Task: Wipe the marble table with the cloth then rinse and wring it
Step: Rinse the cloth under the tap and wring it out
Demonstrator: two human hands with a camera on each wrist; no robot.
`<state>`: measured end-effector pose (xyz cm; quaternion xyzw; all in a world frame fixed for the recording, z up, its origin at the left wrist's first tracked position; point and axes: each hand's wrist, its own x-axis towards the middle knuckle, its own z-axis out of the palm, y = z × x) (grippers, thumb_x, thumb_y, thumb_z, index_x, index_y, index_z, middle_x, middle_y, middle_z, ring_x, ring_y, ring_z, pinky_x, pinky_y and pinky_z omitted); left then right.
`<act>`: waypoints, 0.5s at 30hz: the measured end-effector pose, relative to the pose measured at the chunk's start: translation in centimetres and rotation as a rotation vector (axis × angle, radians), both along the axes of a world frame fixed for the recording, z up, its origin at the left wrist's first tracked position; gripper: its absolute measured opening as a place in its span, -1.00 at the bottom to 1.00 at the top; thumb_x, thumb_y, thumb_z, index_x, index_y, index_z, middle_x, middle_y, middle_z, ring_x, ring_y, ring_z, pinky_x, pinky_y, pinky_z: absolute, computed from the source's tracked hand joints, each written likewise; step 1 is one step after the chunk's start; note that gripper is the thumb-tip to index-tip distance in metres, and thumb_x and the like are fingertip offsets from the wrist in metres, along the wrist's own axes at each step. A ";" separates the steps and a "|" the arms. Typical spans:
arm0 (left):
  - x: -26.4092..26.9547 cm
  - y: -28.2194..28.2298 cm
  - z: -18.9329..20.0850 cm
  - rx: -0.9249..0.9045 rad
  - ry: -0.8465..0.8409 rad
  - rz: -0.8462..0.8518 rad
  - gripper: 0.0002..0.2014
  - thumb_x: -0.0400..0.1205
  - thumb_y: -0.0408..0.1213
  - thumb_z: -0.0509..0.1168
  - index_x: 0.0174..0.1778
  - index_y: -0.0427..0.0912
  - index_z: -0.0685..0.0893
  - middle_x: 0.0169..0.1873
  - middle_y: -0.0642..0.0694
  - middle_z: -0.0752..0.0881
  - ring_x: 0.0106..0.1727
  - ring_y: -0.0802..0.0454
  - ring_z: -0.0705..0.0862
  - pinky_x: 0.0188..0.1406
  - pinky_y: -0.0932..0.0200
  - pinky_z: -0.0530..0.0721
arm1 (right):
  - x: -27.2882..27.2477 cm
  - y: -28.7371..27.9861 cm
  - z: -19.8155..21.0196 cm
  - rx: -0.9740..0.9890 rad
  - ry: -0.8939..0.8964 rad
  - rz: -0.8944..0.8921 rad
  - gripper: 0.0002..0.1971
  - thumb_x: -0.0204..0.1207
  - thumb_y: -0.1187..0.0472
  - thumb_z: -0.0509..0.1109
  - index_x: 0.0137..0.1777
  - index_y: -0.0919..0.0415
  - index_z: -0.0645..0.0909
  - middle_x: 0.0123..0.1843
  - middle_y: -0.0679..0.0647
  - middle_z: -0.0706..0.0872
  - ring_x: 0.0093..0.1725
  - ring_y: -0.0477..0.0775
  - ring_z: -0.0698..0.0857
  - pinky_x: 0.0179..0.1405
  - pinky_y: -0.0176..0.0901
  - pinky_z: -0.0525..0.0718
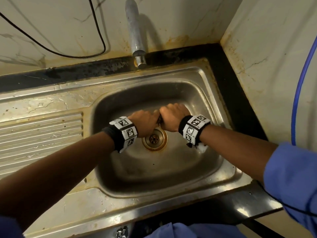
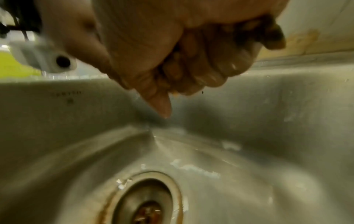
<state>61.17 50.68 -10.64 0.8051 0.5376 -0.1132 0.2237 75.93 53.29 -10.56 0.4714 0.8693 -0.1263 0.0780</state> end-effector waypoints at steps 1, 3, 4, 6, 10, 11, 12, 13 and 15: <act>0.0 -0.1 -0.5 0.045 0.026 -0.042 -0.71 0.69 -0.05 0.15 0.28 -0.08 0.42 0.00 -0.11 0.73 -0.08 -0.12 0.72 -0.08 -0.04 0.69 | -0.3 0.3 0.3 -0.098 -0.044 -0.035 -0.84 0.42 0.02 0.33 -0.27 0.08 0.56 -0.26 0.06 0.73 -0.26 0.16 0.70 -0.30 -0.14 0.51; 0.1 -0.4 -1.2 0.121 0.036 -0.120 -0.73 0.69 -0.08 0.17 0.23 -0.10 0.39 -0.01 -0.13 0.73 -0.08 -0.19 0.72 -0.19 -0.01 0.63 | -0.7 1.0 0.5 -0.470 -0.101 -0.154 -0.83 0.38 0.14 0.36 -0.41 0.11 0.53 -0.44 0.02 0.64 -0.40 0.07 0.61 -0.42 -0.22 0.46; 0.1 -0.5 -1.4 0.146 0.028 -0.137 -0.72 0.68 -0.09 0.17 0.25 -0.11 0.38 0.00 -0.14 0.72 -0.07 -0.22 0.72 -0.24 0.02 0.57 | -0.9 1.6 0.3 -0.698 -0.110 -0.240 -0.81 0.33 0.24 0.39 -0.48 0.14 0.51 -0.54 0.02 0.57 -0.48 0.05 0.52 -0.49 -0.27 0.41; 0.3 -0.5 -1.8 0.190 0.011 -0.144 -0.70 0.68 -0.10 0.19 0.28 -0.11 0.38 0.03 -0.14 0.71 -0.06 -0.23 0.71 -0.31 0.06 0.47 | -0.8 2.8 0.2 -1.036 -0.144 -0.374 -0.73 0.22 0.37 0.39 -0.61 0.17 0.42 -0.68 0.03 0.38 -0.63 0.01 0.32 -0.58 -0.36 0.29; 0.3 -0.7 -2.1 0.230 -0.040 -0.158 -0.64 0.67 -0.10 0.19 0.34 -0.11 0.33 -0.01 -0.16 0.70 -0.12 -0.24 0.70 -0.37 0.04 0.47 | 0.0 4.3 0.0 -1.290 -0.246 -0.366 -0.58 0.33 0.36 0.32 -0.68 0.10 0.30 -0.69 -0.02 0.27 -0.71 -0.08 0.18 -0.71 -0.38 0.19; 0.4 -0.9 -2.2 0.217 -0.085 -0.140 -0.62 0.67 -0.10 0.18 0.37 -0.07 0.29 -0.03 -0.16 0.70 -0.15 -0.24 0.70 -0.38 0.02 0.52 | 0.1 4.5 -0.1 -1.322 -0.255 -0.360 -0.57 0.36 0.35 0.33 -0.68 0.09 0.31 -0.68 -0.03 0.28 -0.71 -0.09 0.19 -0.72 -0.37 0.20; 0.5 -1.1 -2.2 0.192 -0.137 -0.107 -0.63 0.68 -0.09 0.16 0.37 -0.02 0.26 -0.04 -0.15 0.70 -0.17 -0.25 0.71 -0.36 -0.01 0.59 | 0.4 4.8 -0.2 -1.346 -0.251 -0.352 -0.58 0.39 0.32 0.35 -0.65 0.09 0.34 -0.68 -0.03 0.30 -0.72 -0.10 0.21 -0.73 -0.38 0.23; 0.6 -1.4 -2.2 0.160 -0.183 -0.065 -0.67 0.68 -0.07 0.14 0.34 0.02 0.26 -0.06 -0.14 0.70 -0.19 -0.24 0.71 -0.32 -0.05 0.65 | 0.5 4.9 -0.1 -1.364 -0.238 -0.340 -0.63 0.43 0.29 0.38 -0.59 0.10 0.41 -0.66 -0.03 0.34 -0.72 -0.12 0.24 -0.74 -0.39 0.25; 0.9 -1.7 -1.9 0.085 -0.261 0.027 -0.74 0.71 -0.05 0.09 0.30 0.06 0.30 -0.03 -0.14 0.72 -0.17 -0.23 0.71 -0.21 -0.12 0.71 | 0.9 4.9 0.6 -1.318 -0.152 -0.304 -0.82 0.52 0.22 0.42 -0.30 0.19 0.58 -0.53 0.02 0.53 -0.70 -0.15 0.38 -0.75 -0.41 0.35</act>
